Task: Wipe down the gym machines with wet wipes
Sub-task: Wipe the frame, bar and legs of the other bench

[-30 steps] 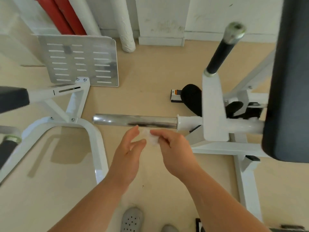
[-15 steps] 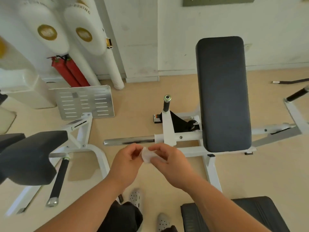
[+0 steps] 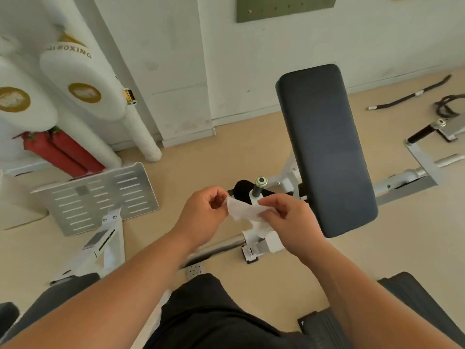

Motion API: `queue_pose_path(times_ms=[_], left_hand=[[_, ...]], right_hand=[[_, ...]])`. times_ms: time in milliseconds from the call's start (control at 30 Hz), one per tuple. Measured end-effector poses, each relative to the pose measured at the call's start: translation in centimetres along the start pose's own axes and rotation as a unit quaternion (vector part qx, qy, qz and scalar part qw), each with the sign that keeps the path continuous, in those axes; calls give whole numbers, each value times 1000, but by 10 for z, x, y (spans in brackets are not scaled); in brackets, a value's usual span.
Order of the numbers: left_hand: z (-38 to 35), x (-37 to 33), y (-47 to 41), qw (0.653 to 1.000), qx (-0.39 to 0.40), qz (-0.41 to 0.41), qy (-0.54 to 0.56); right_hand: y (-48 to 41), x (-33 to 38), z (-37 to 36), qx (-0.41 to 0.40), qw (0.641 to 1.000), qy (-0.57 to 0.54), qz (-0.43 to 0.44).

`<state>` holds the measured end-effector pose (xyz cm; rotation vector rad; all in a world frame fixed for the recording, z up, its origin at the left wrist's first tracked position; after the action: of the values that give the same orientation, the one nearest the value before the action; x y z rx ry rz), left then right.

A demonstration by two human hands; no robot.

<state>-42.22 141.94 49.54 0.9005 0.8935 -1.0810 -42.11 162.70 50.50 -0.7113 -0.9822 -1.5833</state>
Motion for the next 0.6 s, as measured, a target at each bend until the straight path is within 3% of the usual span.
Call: queue_pose_path(times_ms=[300, 600], left_hand=[[30, -22, -106, 997, 80, 3, -17], [30, -14, -117, 996, 43, 43, -69]], right_hand=[[-63, 43, -17, -106, 987, -85, -88], [-108, 33, -32, -41, 986, -123, -103]])
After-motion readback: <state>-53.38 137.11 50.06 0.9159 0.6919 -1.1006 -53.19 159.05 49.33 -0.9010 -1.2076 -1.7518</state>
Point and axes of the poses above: each hand's wrist, its own y-axis away from the middle knuckle, its own z-axis out of the back of the hand, x = y × z, the point moved 8 cm from there along -y, towards the middle knuckle, and after that the axes turned 11 degrees about -x, right-handed, at the moved point
